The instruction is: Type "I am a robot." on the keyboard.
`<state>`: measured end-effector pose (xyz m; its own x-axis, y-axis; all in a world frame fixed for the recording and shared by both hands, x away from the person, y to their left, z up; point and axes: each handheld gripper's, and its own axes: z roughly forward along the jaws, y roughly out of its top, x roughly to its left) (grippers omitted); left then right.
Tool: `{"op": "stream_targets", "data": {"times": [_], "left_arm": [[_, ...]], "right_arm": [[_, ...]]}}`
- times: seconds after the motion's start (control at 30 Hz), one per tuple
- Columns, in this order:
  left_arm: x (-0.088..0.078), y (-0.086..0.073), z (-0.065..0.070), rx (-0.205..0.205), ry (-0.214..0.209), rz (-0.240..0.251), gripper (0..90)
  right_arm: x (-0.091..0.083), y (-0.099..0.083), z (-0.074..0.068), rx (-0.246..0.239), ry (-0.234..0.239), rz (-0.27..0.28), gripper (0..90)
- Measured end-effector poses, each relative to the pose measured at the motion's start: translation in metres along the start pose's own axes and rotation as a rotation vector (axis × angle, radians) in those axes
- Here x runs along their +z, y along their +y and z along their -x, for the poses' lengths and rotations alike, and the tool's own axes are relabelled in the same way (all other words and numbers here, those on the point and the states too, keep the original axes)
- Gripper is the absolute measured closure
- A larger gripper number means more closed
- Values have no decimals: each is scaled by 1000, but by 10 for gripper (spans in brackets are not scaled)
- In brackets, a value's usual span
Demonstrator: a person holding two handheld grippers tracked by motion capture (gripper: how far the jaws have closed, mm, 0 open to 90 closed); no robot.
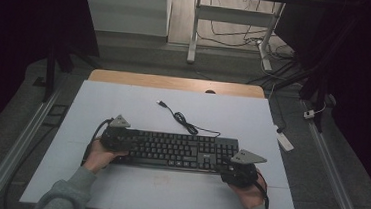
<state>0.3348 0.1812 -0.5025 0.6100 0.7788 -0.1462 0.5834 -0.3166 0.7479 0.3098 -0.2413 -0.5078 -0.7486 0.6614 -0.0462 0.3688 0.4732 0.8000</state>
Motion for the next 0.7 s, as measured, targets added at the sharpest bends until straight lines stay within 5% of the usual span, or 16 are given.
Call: {"op": "stream_targets", "data": {"times": [0.2, 0.7], "left_arm": [[-5, 0, -2, -11, -15, 4, 424], [-8, 0, -3, -13, -21, 1, 375]], "right_arm": [[0, 0, 0, 1, 0, 0, 514], [0, 1, 0, 4, 7, 12, 515]]}}
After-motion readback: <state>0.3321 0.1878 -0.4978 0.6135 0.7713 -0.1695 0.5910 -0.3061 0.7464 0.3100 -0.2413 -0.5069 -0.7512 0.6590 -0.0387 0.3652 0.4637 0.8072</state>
